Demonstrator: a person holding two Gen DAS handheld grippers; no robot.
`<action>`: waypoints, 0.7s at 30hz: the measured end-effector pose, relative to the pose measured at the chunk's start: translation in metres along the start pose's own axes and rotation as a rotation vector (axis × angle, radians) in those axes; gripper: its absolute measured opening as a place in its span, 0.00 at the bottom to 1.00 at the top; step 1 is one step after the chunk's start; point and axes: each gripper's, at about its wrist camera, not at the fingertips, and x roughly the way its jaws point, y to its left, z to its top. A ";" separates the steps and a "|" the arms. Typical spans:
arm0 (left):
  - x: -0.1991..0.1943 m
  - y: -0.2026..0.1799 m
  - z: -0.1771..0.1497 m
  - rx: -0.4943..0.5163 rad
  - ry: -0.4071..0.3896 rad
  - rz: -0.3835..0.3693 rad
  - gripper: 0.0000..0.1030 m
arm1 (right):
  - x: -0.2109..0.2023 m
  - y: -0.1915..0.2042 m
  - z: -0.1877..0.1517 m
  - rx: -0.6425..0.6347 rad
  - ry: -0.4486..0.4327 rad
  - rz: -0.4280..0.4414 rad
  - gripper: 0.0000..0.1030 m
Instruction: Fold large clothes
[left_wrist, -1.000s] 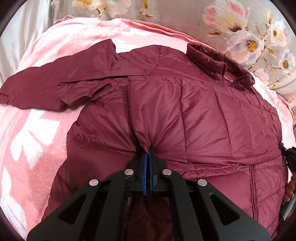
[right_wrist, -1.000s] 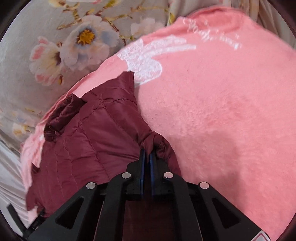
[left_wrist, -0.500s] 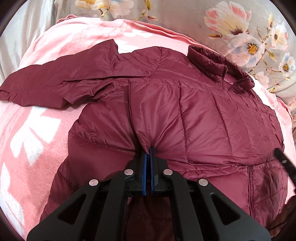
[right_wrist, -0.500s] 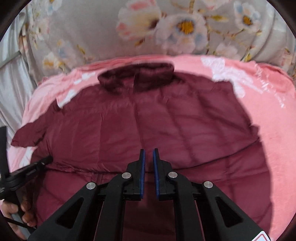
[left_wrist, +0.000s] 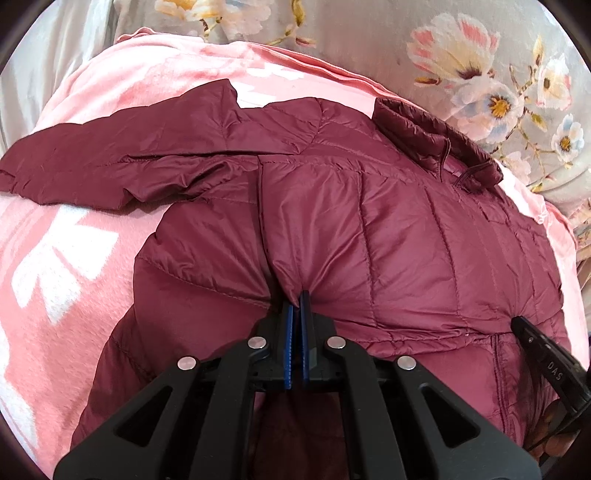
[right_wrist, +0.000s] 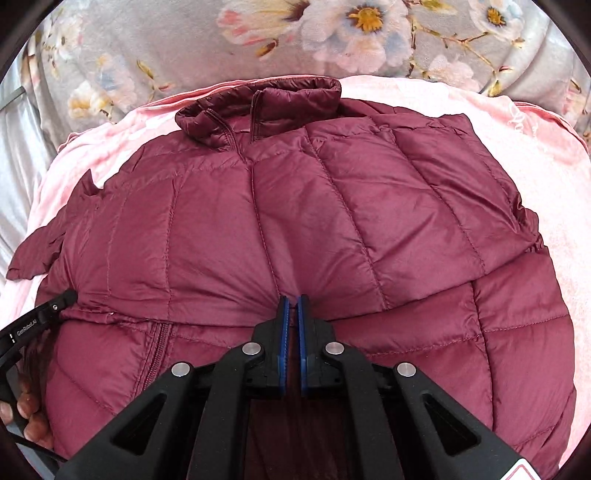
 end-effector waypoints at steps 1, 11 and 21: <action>-0.002 0.006 0.000 -0.031 -0.005 -0.029 0.03 | 0.000 0.000 0.000 -0.003 0.000 -0.003 0.01; -0.090 0.119 0.036 -0.258 -0.183 0.049 0.50 | -0.083 0.036 -0.032 -0.073 -0.067 0.013 0.20; -0.101 0.324 0.068 -0.712 -0.240 0.202 0.58 | -0.124 0.063 -0.102 -0.075 -0.047 0.127 0.25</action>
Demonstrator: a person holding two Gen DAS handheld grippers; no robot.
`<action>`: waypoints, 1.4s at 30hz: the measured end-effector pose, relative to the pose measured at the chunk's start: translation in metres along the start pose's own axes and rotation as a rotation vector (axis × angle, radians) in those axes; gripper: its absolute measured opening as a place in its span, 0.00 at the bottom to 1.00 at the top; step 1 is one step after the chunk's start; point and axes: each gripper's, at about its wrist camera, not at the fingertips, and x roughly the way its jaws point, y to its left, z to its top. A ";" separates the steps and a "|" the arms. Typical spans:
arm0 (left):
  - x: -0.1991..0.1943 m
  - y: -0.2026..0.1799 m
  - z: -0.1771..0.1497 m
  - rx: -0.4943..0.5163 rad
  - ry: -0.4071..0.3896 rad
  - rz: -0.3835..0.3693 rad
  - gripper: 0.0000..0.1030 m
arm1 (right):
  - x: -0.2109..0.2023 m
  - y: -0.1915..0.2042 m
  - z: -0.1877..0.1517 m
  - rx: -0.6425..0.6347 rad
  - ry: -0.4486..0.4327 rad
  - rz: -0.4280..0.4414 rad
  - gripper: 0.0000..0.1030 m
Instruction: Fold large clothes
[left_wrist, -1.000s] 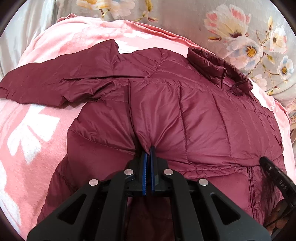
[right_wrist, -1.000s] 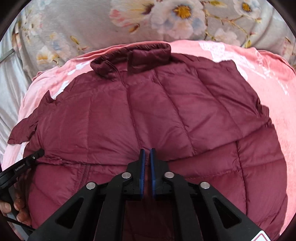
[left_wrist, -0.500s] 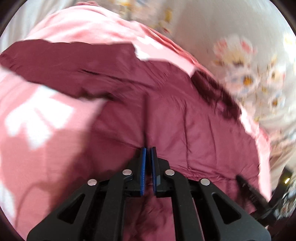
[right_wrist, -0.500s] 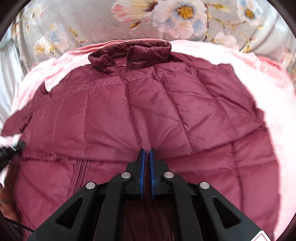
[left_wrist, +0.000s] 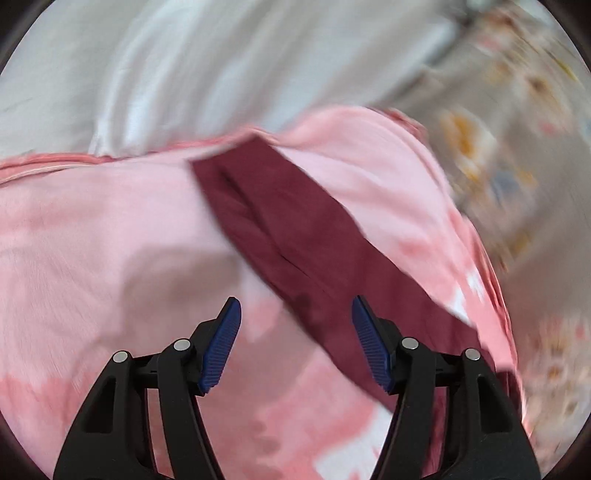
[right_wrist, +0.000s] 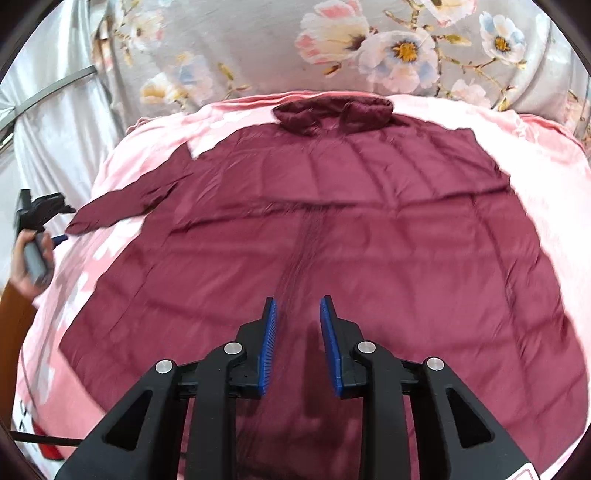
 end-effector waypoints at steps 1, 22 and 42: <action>0.004 0.010 0.012 -0.023 -0.017 0.010 0.58 | -0.002 0.006 -0.007 -0.022 -0.002 -0.006 0.26; -0.018 -0.072 0.042 0.191 -0.073 -0.157 0.00 | -0.005 0.005 -0.020 0.066 0.012 0.042 0.43; -0.146 -0.370 -0.304 0.917 0.221 -0.622 0.01 | -0.063 -0.062 -0.015 0.172 -0.081 -0.021 0.43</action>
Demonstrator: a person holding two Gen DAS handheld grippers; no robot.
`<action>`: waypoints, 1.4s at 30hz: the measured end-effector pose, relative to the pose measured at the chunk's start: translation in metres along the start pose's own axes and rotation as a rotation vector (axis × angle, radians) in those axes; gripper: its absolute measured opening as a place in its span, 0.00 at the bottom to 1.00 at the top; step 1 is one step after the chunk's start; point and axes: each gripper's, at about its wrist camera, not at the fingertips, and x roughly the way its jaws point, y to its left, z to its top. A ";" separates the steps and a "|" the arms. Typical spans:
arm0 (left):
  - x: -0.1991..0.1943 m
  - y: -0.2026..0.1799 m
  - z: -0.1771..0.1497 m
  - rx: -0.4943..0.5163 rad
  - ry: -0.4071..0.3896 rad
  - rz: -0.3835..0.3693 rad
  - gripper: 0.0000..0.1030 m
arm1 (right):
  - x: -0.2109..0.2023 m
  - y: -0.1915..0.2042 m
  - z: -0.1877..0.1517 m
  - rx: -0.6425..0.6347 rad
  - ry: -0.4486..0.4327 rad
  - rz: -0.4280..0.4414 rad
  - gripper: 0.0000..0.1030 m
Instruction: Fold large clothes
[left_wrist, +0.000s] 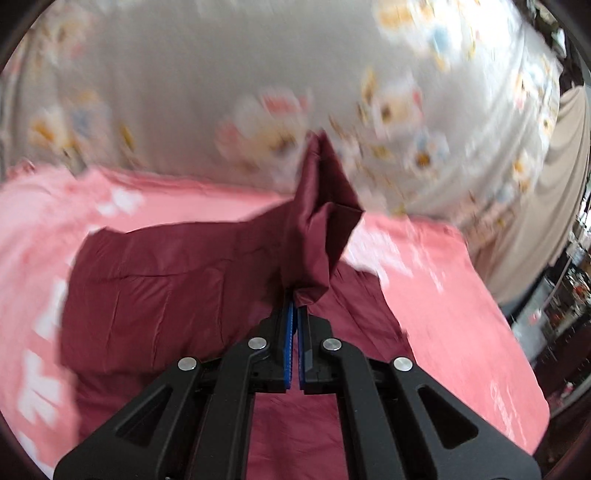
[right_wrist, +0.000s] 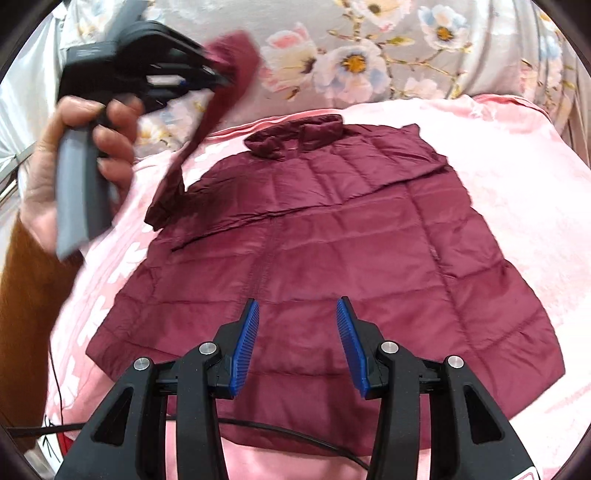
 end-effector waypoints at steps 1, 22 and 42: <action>0.012 -0.007 -0.006 0.001 0.025 -0.001 0.01 | 0.000 -0.005 0.000 0.006 -0.001 -0.005 0.43; 0.008 0.136 -0.066 -0.415 0.073 0.110 0.59 | 0.065 -0.073 0.096 0.166 -0.047 -0.080 0.58; 0.013 0.274 -0.096 -0.917 0.035 -0.050 0.58 | 0.055 -0.010 0.211 0.035 -0.194 0.021 0.03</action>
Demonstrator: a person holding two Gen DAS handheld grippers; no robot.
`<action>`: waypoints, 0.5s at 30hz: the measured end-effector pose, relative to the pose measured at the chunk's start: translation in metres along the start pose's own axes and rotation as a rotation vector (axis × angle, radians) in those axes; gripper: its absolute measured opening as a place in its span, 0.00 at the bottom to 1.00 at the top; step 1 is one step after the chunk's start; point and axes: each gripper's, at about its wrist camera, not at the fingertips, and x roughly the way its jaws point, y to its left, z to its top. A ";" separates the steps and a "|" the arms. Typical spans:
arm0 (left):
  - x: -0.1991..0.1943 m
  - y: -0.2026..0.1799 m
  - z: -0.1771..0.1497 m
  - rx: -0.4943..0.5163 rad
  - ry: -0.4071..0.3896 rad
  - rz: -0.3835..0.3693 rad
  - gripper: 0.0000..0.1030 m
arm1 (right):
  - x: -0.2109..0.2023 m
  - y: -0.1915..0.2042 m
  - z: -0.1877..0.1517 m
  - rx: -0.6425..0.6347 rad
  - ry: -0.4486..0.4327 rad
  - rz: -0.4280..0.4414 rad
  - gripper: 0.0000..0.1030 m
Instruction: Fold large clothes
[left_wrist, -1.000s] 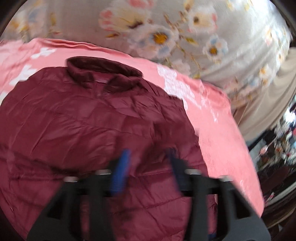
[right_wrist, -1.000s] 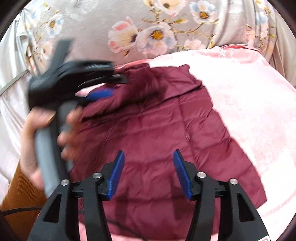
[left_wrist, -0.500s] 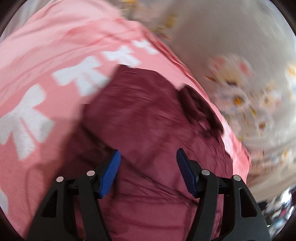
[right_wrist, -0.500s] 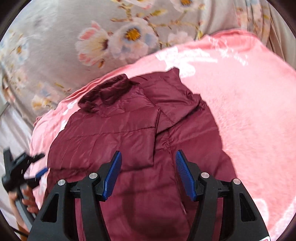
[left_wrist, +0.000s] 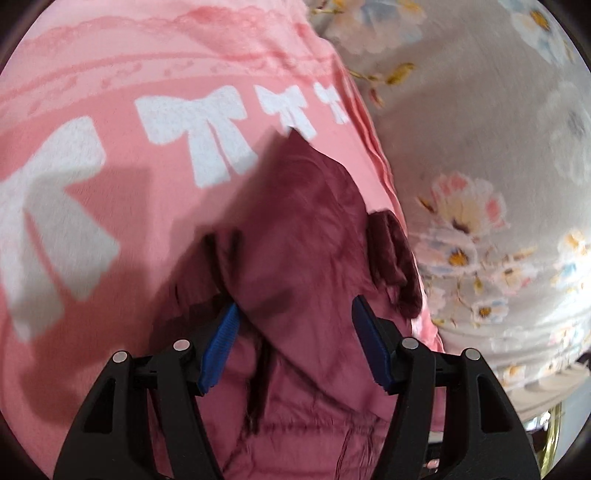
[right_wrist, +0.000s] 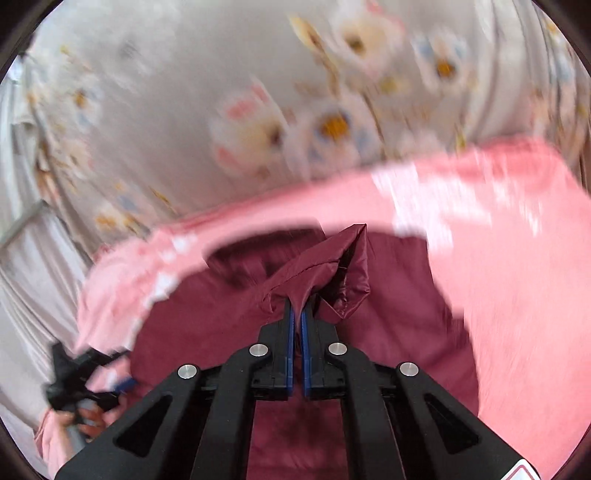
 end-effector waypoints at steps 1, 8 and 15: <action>0.003 0.002 0.003 -0.023 0.006 -0.012 0.58 | -0.005 0.006 0.011 -0.015 -0.016 0.014 0.03; 0.015 0.005 0.014 -0.055 -0.002 0.027 0.52 | -0.028 0.022 0.054 -0.094 -0.080 0.035 0.03; 0.011 0.001 0.025 0.049 -0.067 0.140 0.07 | 0.001 -0.012 0.025 -0.084 0.008 -0.043 0.03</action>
